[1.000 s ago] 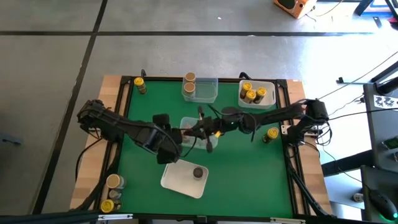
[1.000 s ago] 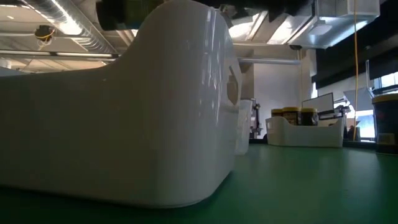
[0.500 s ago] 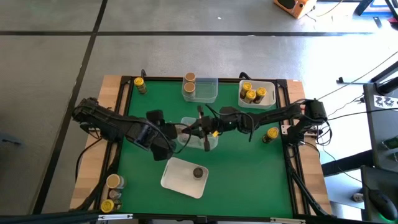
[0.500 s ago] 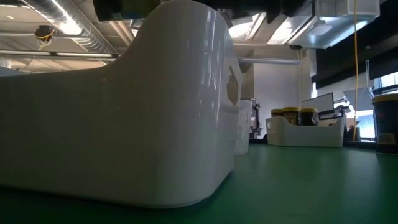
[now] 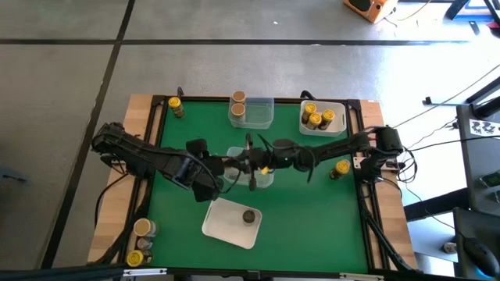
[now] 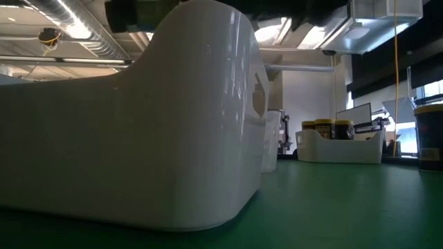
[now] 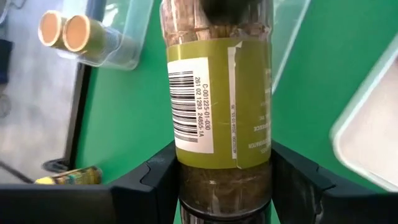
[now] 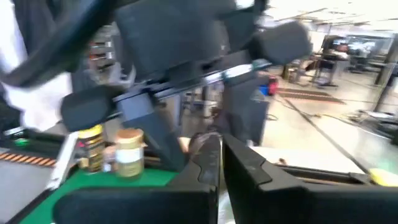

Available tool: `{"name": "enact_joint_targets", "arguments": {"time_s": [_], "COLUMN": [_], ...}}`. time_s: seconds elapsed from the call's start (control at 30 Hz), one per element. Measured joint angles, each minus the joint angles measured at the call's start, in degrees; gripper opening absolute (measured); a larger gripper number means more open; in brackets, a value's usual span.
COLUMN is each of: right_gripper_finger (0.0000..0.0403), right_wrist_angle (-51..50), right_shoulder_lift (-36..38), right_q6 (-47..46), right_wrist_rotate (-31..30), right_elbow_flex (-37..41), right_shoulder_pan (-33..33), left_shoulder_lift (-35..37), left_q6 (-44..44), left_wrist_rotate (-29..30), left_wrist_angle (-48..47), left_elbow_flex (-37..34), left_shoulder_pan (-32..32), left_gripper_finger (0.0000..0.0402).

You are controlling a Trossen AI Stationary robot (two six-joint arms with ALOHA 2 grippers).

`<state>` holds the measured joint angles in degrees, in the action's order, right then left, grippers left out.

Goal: Sort spices by type
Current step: Put the black seasoning bottle into the bottom white bin

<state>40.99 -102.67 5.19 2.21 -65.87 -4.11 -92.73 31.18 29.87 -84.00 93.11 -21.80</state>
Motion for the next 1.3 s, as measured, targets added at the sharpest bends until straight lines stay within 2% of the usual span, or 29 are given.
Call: {"name": "enact_joint_targets", "arguments": {"time_s": [0.2, 0.5, 0.57, 0.7, 0.9, 1.0, 1.13, 1.3], "right_gripper_finger": [0.0021, 0.0021, 0.0021, 0.0021, 0.0021, 0.0021, 0.0021, 0.0021], "right_wrist_angle": [-1.3, -2.1, -5.6, -17.0, -35.8, -43.1, -48.9, -52.9], "right_shoulder_lift": [-2.6, -3.0, -2.0, 3.0, 9.5, 10.6, 10.6, 10.6], "right_q6": [-0.5, -0.4, -0.3, 0.7, 3.0, 3.1, 3.0, 1.2], "right_wrist_rotate": [-0.3, -1.0, -1.0, -3.7, -11.0, -15.2, -20.5, -21.1], "right_elbow_flex": [-2.1, -2.3, -2.1, -2.0, -2.1, -2.1, -2.1, -2.1], "right_shoulder_pan": [1.8, 2.0, 2.0, 1.9, 1.9, 1.9, 2.5, 4.1], "left_shoulder_lift": [0.8, 2.4, 2.4, 3.7, 4.3, 4.2, 3.8, 2.4], "left_q6": [0.4, 3.4, 6.1, 6.9, 7.1, 6.8, 4.6, 2.1], "left_wrist_rotate": [-0.6, 1.6, 1.7, -0.7, -10.2, -17.8, -25.9, -37.4], "left_wrist_angle": [-0.6, -2.6, -6.2, -6.0, -5.9, -6.0, -5.9, -5.9], "left_elbow_flex": [0.1, 0.1, -0.1, -2.7, -7.0, -8.7, -9.3, -14.4], "left_shoulder_pan": [-1.5, -2.7, -2.6, -2.9, -2.3, -0.6, 4.5, 10.3], "left_gripper_finger": [0.0188, 0.0193, 0.02, 0.0199, 0.0193, 0.0194, 0.0191, 0.0192]}}
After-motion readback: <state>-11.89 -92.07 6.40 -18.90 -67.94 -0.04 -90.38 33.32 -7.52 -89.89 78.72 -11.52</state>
